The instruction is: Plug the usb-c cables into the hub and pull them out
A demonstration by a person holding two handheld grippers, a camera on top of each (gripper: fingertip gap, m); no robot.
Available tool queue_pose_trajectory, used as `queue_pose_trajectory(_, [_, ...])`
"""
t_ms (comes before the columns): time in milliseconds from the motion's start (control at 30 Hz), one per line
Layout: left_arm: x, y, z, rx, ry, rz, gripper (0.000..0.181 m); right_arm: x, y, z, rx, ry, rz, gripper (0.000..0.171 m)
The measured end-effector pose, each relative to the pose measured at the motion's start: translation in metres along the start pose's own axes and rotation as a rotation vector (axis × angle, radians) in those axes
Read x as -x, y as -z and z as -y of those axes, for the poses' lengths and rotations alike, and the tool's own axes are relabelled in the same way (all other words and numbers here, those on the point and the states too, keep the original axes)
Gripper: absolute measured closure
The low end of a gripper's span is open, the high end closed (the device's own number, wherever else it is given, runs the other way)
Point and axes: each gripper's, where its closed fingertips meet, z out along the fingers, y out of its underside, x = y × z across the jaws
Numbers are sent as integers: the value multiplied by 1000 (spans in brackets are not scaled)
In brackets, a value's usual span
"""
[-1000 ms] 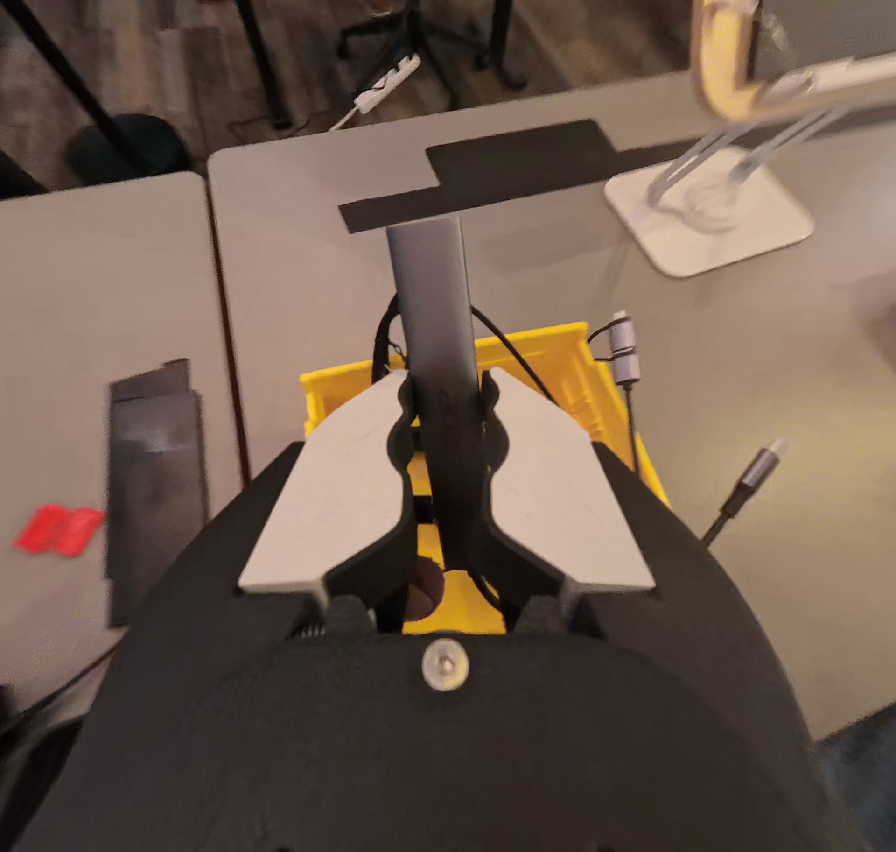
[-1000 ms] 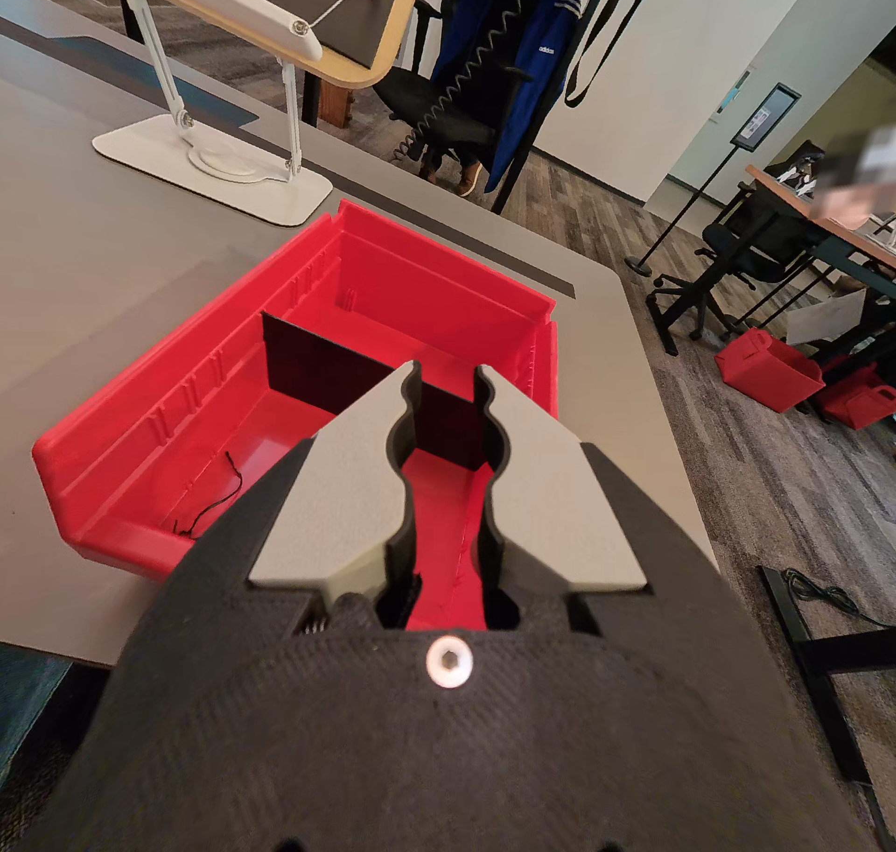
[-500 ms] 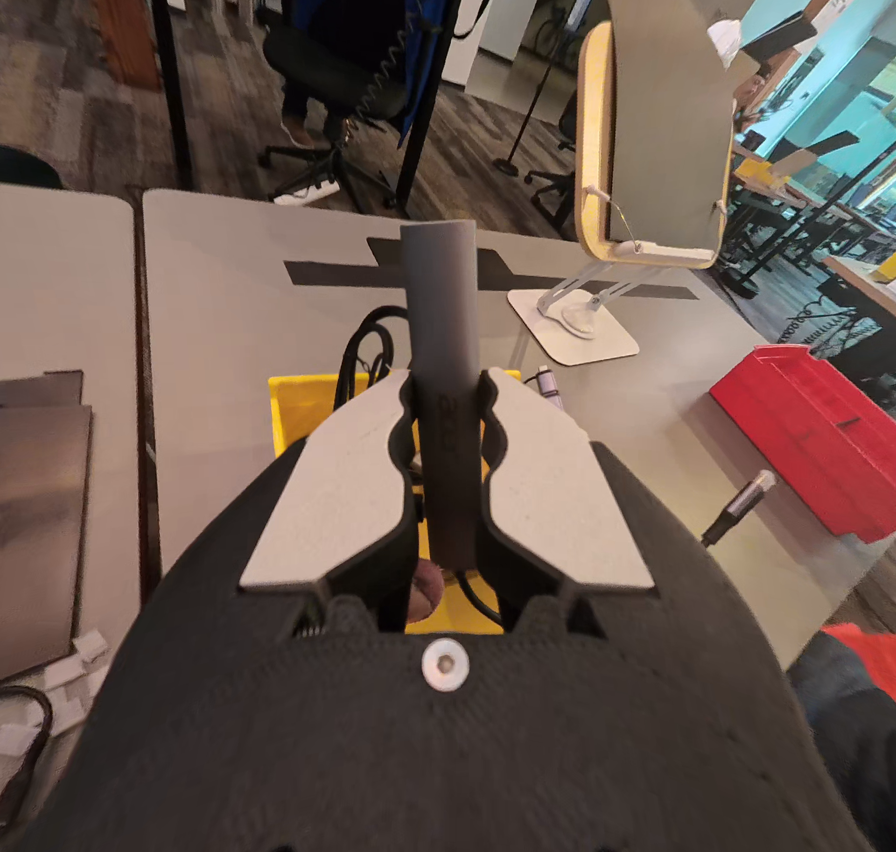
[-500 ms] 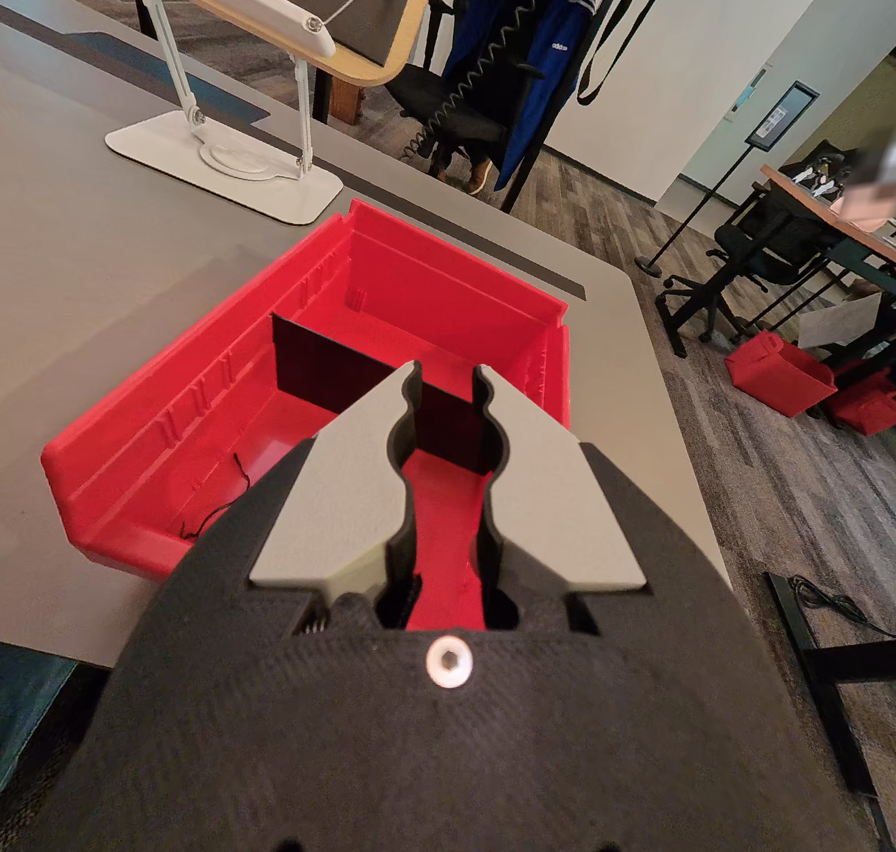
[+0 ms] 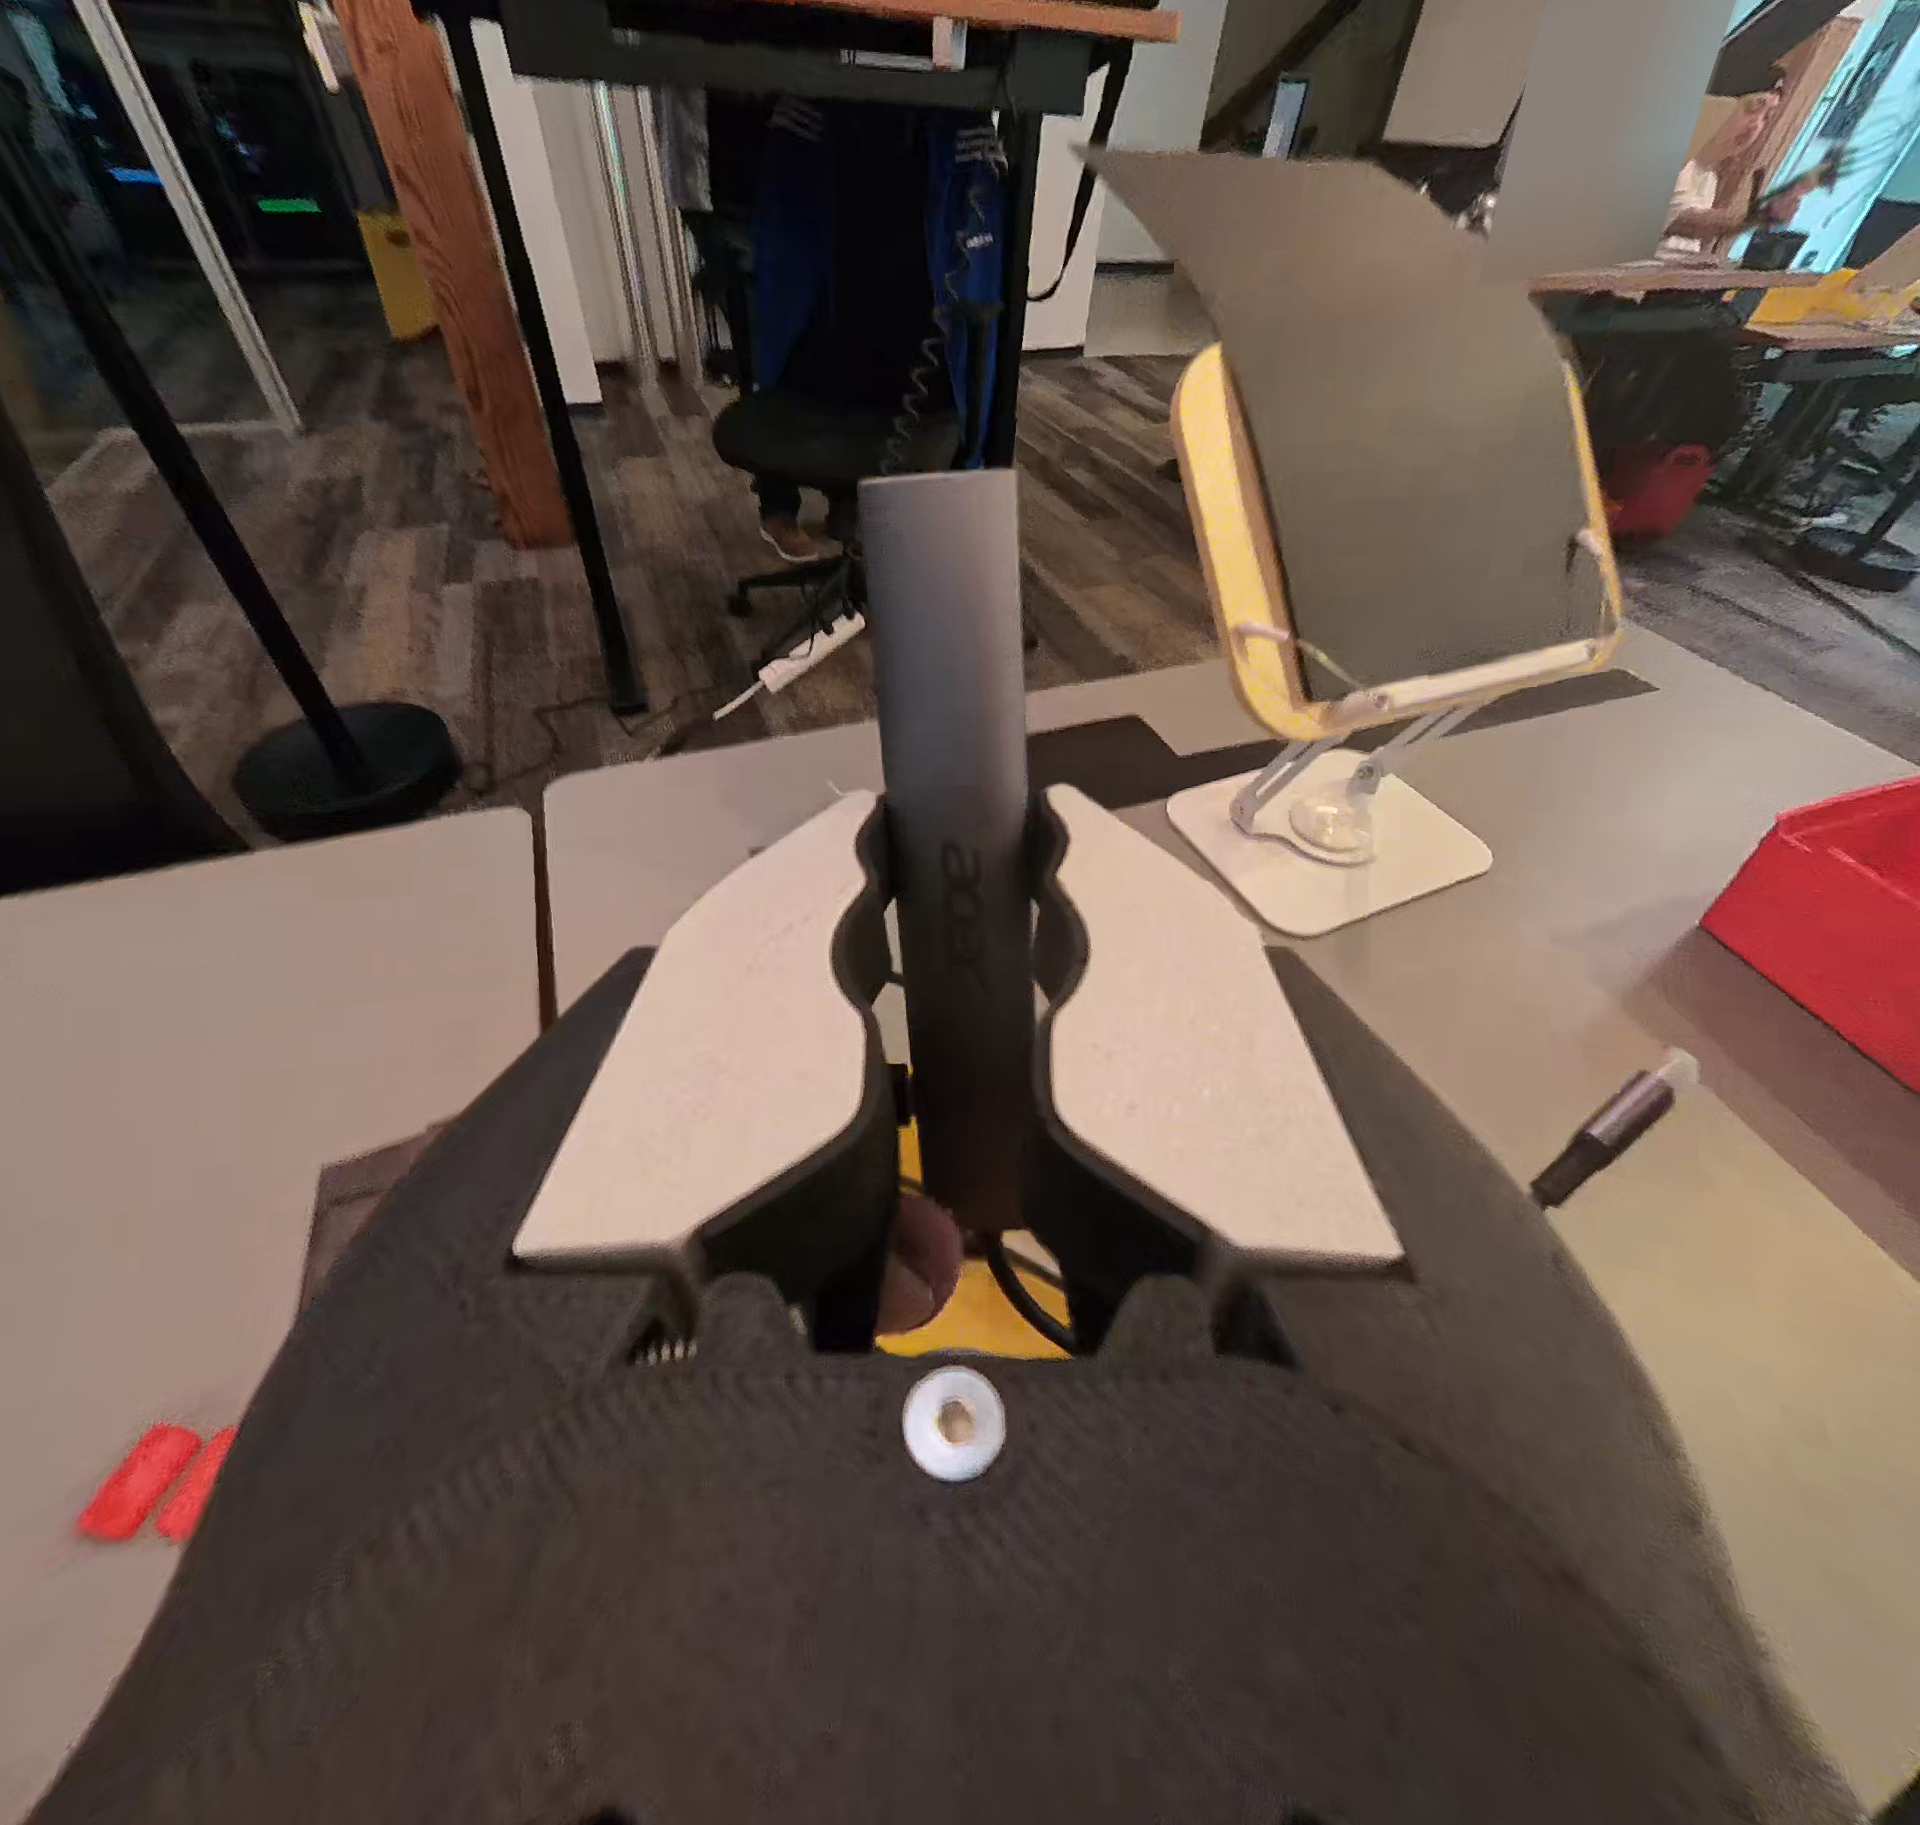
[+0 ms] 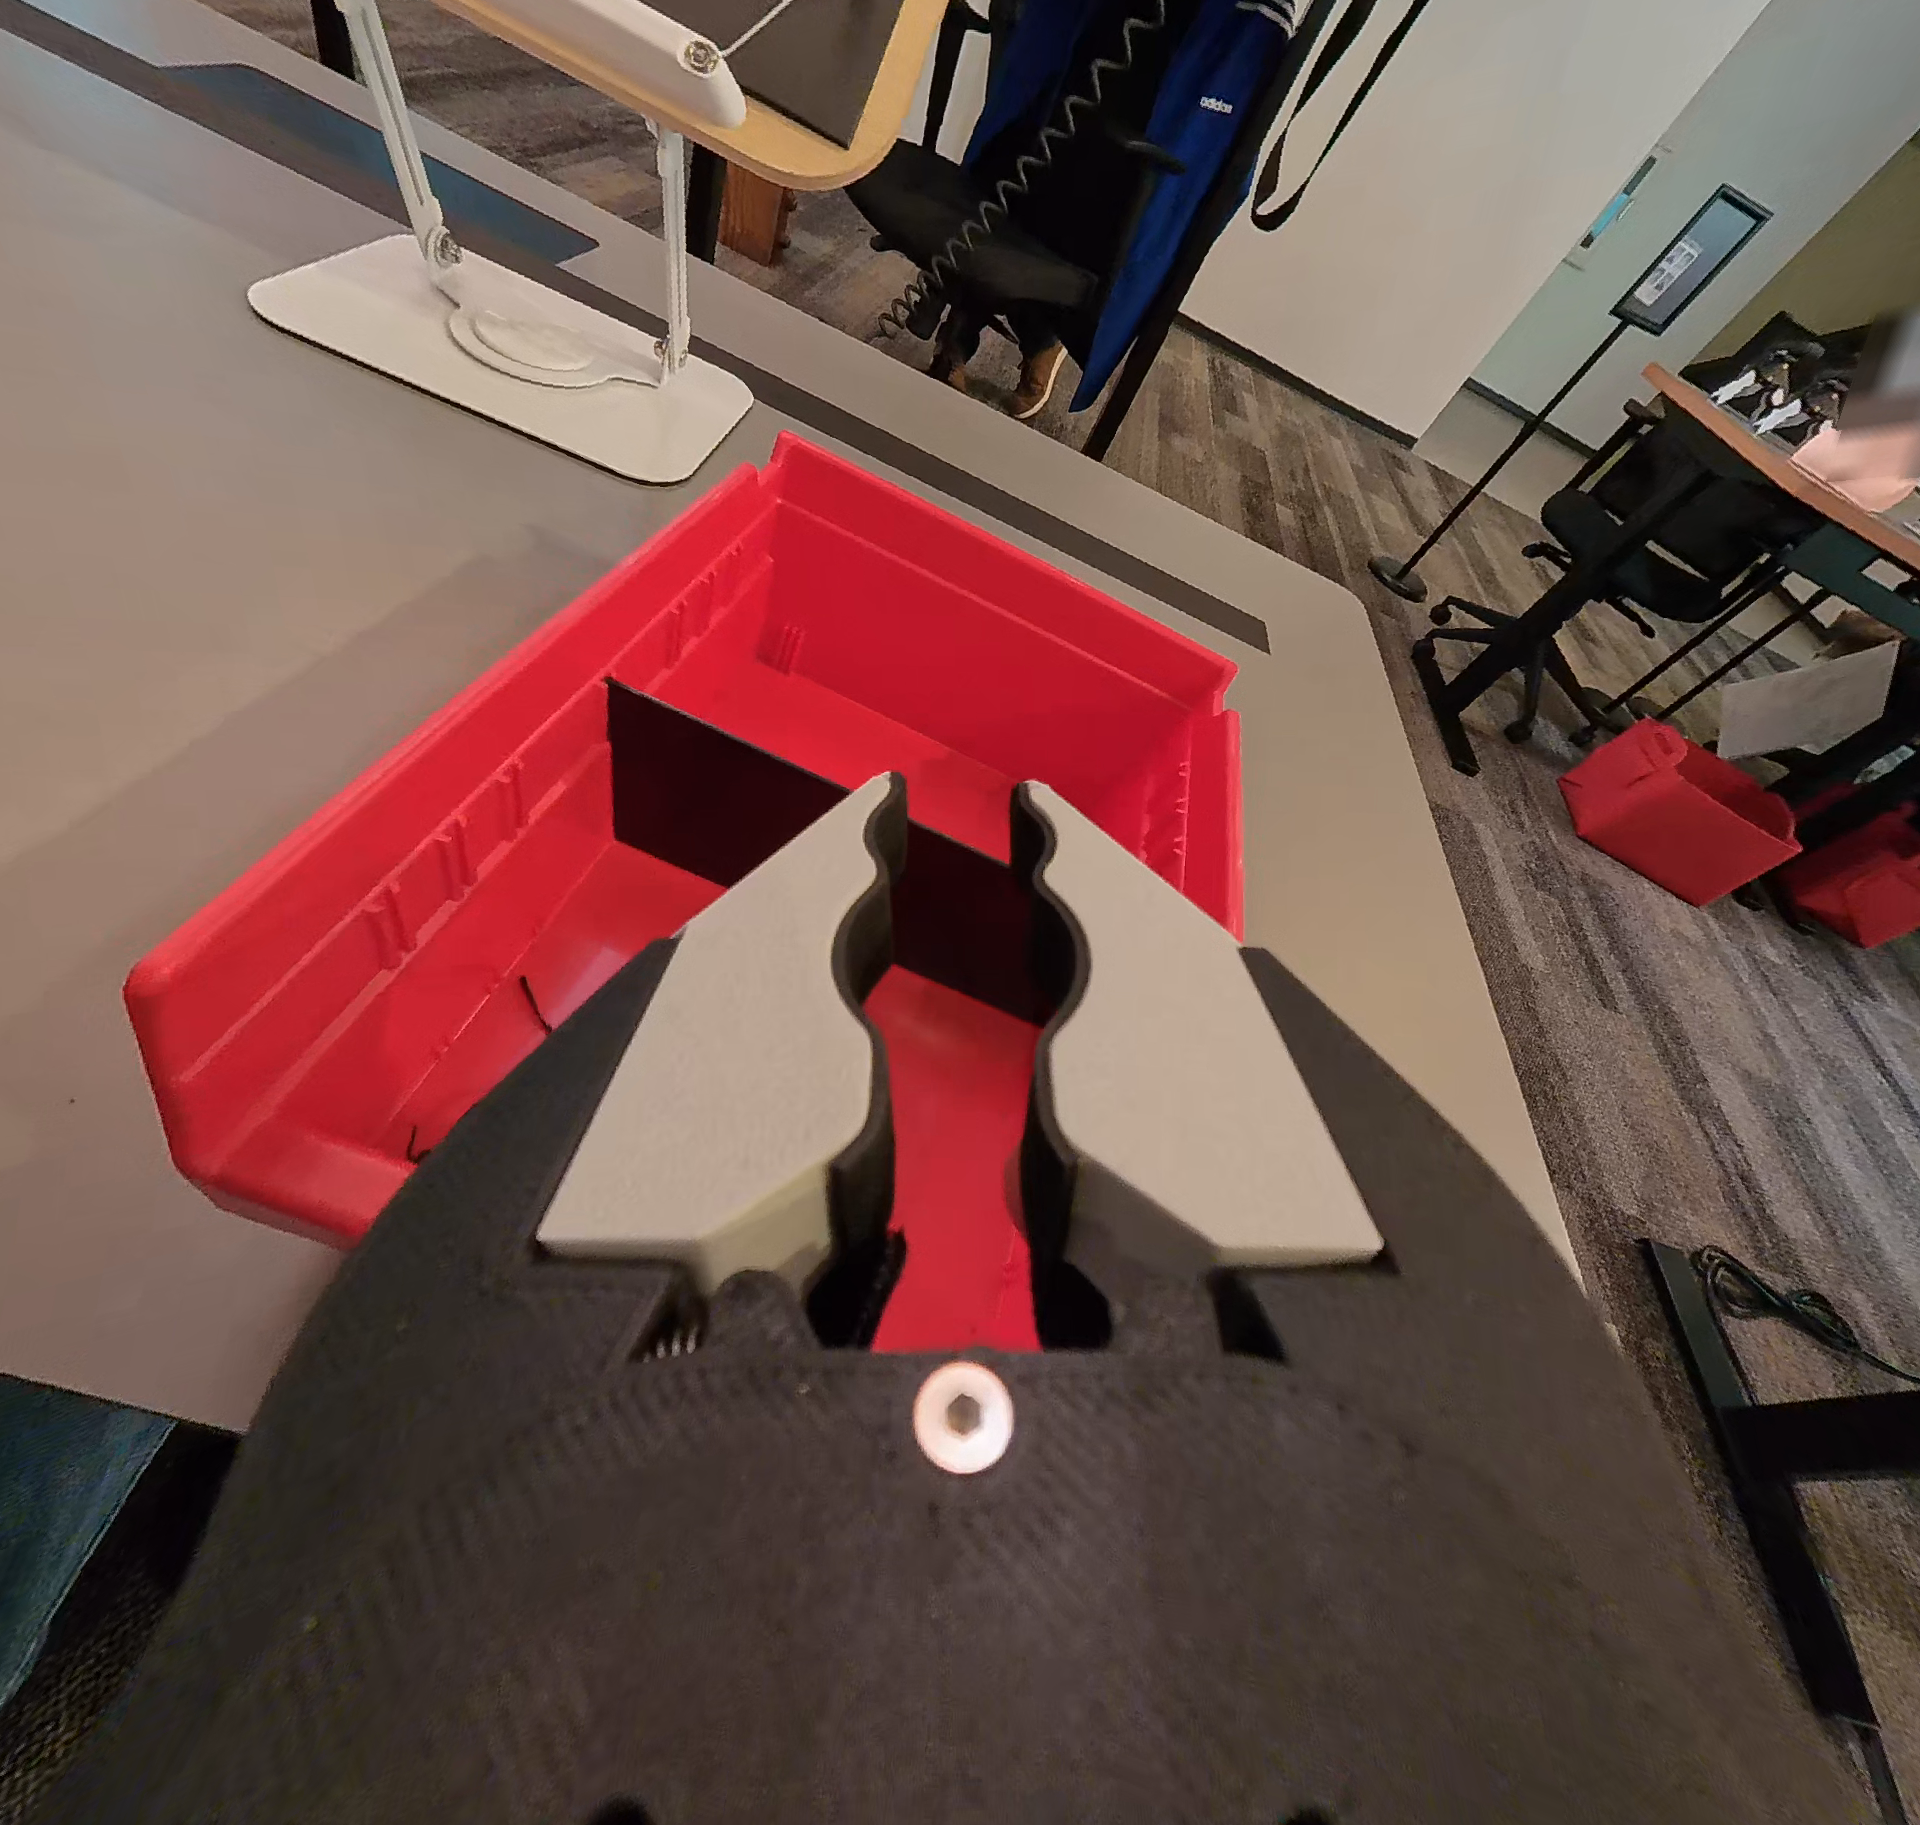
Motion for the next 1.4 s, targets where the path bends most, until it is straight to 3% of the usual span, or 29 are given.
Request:
queue_pose_trajectory(333, [-40,9,79,-116,-121,-26,158,7,1,8,-18,2,18,155])
queue_pose_trajectory(633, [-179,-32,99,-89,-282,-316,157,43,-3,48,-89,38,103,154])
queue_pose_trajectory(867, [-271,-73,53,-18,-334,-582,158,86,-4,85,-147,96,212,152])
queue_pose_trajectory(1100, [-333,-105,-36,98,-453,-818,158,132,-11,115,-190,109,338,149])
queue_pose_trajectory(1400, [-371,-89,-125,196,-763,-1063,157,217,-39,144,-213,125,592,142])
